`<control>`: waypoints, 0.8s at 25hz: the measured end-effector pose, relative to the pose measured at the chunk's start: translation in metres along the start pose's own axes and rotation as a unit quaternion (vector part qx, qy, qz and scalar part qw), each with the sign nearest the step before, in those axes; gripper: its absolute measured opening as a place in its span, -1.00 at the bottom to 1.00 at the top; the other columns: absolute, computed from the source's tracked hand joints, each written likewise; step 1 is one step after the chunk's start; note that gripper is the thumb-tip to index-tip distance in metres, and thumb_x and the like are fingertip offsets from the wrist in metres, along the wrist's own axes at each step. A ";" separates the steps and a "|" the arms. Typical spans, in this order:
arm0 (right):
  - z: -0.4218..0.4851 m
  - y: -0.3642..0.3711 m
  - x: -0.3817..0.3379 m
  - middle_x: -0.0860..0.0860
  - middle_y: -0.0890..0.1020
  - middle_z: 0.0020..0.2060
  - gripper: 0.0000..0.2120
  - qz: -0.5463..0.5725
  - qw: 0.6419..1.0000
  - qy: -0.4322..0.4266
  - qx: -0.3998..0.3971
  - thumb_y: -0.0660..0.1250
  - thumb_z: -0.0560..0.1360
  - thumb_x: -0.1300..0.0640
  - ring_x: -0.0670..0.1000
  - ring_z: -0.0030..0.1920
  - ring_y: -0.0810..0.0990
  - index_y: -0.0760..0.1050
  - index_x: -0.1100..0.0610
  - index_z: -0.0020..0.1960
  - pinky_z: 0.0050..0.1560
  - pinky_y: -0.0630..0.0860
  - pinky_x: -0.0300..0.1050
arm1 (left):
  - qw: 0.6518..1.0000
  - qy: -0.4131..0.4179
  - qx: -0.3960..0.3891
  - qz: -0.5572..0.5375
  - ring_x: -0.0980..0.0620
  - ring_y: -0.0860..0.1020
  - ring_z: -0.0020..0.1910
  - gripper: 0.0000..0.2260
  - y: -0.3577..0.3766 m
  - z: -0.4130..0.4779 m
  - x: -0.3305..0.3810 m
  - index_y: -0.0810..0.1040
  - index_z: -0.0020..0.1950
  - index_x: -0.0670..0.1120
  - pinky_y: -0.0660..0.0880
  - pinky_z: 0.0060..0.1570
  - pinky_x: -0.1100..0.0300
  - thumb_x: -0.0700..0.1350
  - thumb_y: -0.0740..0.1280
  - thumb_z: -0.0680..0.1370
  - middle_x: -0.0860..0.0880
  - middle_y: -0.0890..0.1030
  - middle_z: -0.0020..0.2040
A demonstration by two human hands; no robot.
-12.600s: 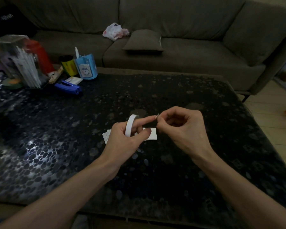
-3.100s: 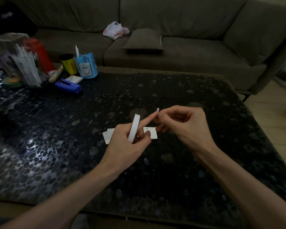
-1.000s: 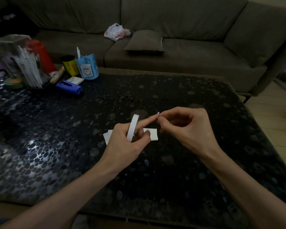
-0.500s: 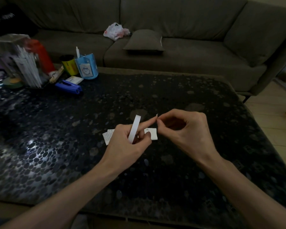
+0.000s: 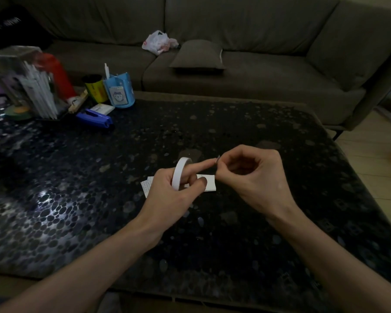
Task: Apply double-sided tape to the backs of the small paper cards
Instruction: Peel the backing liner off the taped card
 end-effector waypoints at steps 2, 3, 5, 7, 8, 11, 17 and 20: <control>0.002 -0.001 0.000 -0.09 0.73 -0.22 -0.92 0.043 0.999 0.014 -0.004 0.51 0.45 0.23 -0.14 -0.18 0.72 0.70 0.08 -0.10 -0.09 0.62 -0.33 | 1.000 -0.007 -0.002 -0.016 0.22 0.39 -0.49 -0.66 0.000 0.001 -0.002 0.67 0.29 0.22 0.38 -0.44 0.39 -0.15 0.38 0.61 0.20 0.44 -0.40; 0.002 -0.002 -0.001 -0.09 0.73 -0.22 -0.92 0.048 0.999 0.010 -0.006 0.51 0.46 0.22 -0.14 -0.18 0.73 0.70 0.07 -0.09 -0.08 0.62 -0.33 | 1.000 -0.008 -0.003 -0.022 0.22 0.39 -0.48 -0.66 -0.001 0.002 -0.002 0.66 0.30 0.21 0.38 -0.44 0.38 -0.14 0.39 0.61 0.20 0.44 -0.40; 0.001 -0.002 -0.002 -0.10 0.73 -0.19 -0.92 0.025 1.000 -0.013 -0.010 0.50 0.48 0.18 -0.15 -0.14 0.73 0.71 0.06 -0.03 -0.03 0.63 -0.32 | 0.999 -0.012 -0.007 -0.032 0.22 0.39 -0.48 -0.65 0.000 0.002 -0.002 0.65 0.32 0.21 0.38 -0.44 0.37 -0.14 0.39 0.61 0.19 0.43 -0.40; 0.000 -0.002 -0.002 -0.12 0.73 -0.14 -0.89 -0.005 0.999 -0.034 -0.013 0.51 0.50 0.18 -0.18 -0.09 0.72 0.71 0.07 0.03 0.01 0.63 -0.31 | 0.999 -0.016 -0.004 -0.036 0.22 0.38 -0.48 -0.65 0.000 0.002 -0.001 0.65 0.32 0.21 0.38 -0.44 0.37 -0.13 0.40 0.59 0.18 0.42 -0.41; -0.001 -0.002 -0.002 -0.14 0.73 -0.13 -0.88 -0.016 0.999 -0.042 -0.013 0.51 0.51 0.18 -0.19 -0.08 0.72 0.71 0.06 0.04 0.01 0.62 -0.33 | 0.999 -0.015 -0.002 -0.034 0.22 0.38 -0.47 -0.65 0.000 0.001 0.001 0.65 0.32 0.20 0.38 -0.43 0.38 -0.13 0.40 0.59 0.18 0.42 -0.41; -0.001 -0.001 0.000 -0.17 0.72 -0.11 -0.86 -0.045 0.997 -0.059 -0.007 0.49 0.50 0.15 -0.23 -0.06 0.71 0.70 0.05 0.06 0.01 0.61 -0.37 | 1.000 -0.007 0.004 -0.019 0.22 0.39 -0.45 -0.64 0.000 -0.001 0.005 0.66 0.31 0.20 0.39 -0.39 0.39 -0.18 0.39 0.60 0.19 0.44 -0.41; -0.002 0.000 0.002 -0.17 0.72 -0.13 -0.87 -0.072 0.994 -0.079 0.004 0.49 0.51 0.12 -0.23 -0.08 0.70 0.72 0.06 0.05 0.00 0.61 -0.36 | 1.000 -0.013 0.003 -0.008 0.12 0.39 -0.43 -0.62 0.001 -0.003 0.008 0.67 0.28 0.24 0.40 -0.37 0.31 -0.21 0.40 0.61 0.09 0.47 -0.39; -0.002 -0.001 0.002 -0.18 0.71 -0.14 -0.86 -0.073 0.994 -0.080 0.004 0.46 0.50 0.09 -0.23 -0.09 0.70 0.72 0.06 0.04 -0.01 0.61 -0.37 | 1.000 -0.009 0.003 -0.004 0.12 0.39 -0.41 -0.61 0.001 -0.003 0.009 0.67 0.27 0.24 0.41 -0.35 0.34 -0.23 0.40 0.61 0.06 0.48 -0.38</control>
Point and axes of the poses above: each hand's wrist, its own z-axis towards the middle knuckle, its own y-axis out of the palm, x = y × z, the point moved 2 cm from there along z, towards the middle knuckle
